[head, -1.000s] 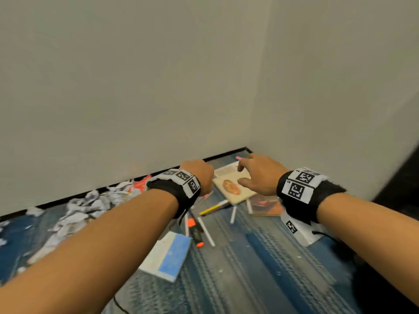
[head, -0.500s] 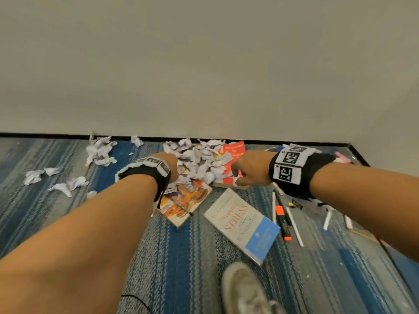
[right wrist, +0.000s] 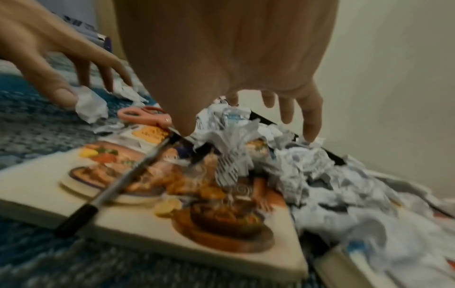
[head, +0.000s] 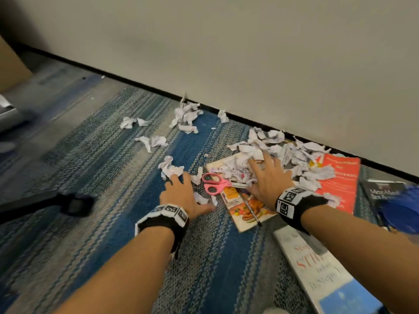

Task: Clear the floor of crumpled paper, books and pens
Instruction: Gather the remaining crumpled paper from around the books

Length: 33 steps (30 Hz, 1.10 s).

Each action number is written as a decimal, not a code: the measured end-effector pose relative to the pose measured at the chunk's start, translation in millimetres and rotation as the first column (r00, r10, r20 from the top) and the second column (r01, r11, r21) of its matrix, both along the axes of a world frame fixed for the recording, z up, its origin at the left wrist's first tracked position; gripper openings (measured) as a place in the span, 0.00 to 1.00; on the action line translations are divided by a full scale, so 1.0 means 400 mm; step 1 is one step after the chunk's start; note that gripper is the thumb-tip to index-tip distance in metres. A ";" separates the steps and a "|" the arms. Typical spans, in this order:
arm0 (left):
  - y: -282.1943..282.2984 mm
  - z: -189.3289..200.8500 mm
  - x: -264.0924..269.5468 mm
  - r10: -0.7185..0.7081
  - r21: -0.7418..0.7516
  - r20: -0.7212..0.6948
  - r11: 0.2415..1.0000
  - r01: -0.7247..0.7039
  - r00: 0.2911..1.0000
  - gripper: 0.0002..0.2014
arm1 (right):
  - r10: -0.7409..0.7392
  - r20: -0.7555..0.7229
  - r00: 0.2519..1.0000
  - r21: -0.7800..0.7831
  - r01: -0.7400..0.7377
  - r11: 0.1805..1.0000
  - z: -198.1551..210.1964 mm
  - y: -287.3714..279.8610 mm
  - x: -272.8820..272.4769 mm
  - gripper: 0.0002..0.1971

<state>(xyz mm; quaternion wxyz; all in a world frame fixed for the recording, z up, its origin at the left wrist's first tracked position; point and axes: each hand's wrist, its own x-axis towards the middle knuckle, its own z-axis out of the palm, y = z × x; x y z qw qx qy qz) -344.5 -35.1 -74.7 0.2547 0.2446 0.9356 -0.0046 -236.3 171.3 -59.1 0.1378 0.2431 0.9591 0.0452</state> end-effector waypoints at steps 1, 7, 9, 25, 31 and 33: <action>0.006 -0.010 0.017 0.028 0.015 -0.012 1.000 -0.028 1.000 0.63 | -0.058 0.002 0.998 -0.022 0.058 0.998 -0.021 0.011 0.003 0.40; 0.076 -0.080 0.071 0.110 0.190 -0.017 0.976 -0.105 0.994 0.30 | -0.029 -0.014 0.999 -0.190 0.025 0.982 -0.083 0.026 0.021 0.25; 0.088 -0.092 0.066 0.090 0.191 -0.027 0.978 -0.083 0.996 0.23 | -0.040 -0.044 0.998 -0.281 0.026 0.959 -0.083 0.025 0.021 0.23; 0.103 -0.115 0.065 -0.007 0.225 -0.005 0.974 0.008 1.000 0.14 | 0.167 -0.100 0.981 -0.011 -0.168 0.986 -0.053 -0.011 -0.150 0.27; 0.096 -0.038 0.015 -0.105 0.033 0.151 0.994 0.101 0.983 0.15 | 0.271 -0.011 0.963 -0.260 -0.264 0.929 -0.067 0.025 -0.186 0.21; 0.076 0.017 -0.025 -0.049 -0.036 0.158 0.998 0.055 0.986 0.16 | 0.281 0.045 0.959 -0.309 -0.254 0.917 -0.046 0.048 -0.214 0.22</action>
